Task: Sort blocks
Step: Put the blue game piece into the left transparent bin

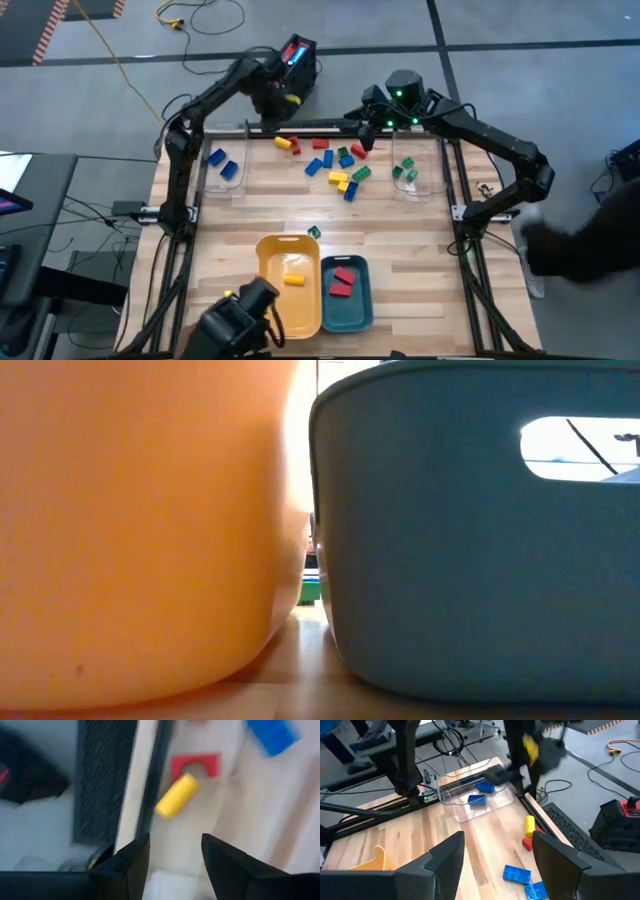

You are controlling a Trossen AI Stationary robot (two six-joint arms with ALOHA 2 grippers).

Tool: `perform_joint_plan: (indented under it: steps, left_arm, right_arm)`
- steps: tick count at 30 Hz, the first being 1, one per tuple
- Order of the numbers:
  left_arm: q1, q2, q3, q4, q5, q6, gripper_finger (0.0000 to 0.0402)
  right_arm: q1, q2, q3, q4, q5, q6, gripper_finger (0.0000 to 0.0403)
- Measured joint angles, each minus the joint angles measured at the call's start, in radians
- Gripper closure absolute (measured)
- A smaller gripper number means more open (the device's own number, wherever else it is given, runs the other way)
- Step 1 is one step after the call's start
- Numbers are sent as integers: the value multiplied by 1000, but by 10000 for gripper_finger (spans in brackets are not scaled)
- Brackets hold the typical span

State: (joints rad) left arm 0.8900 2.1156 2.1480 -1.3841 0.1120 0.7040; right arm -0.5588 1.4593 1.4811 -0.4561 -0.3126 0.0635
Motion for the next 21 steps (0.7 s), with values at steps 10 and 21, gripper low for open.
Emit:
perform_joint_plan:
  steps: [10,21]
  left_arm:
    - [34,-22,-14,158,88,263,263]
    - [-4,-18,-143,241,66,244,265]
  right_arm:
    - [-6,0,0,-1,7,25,155]
    - [-24,1,0,0,8,37,155]
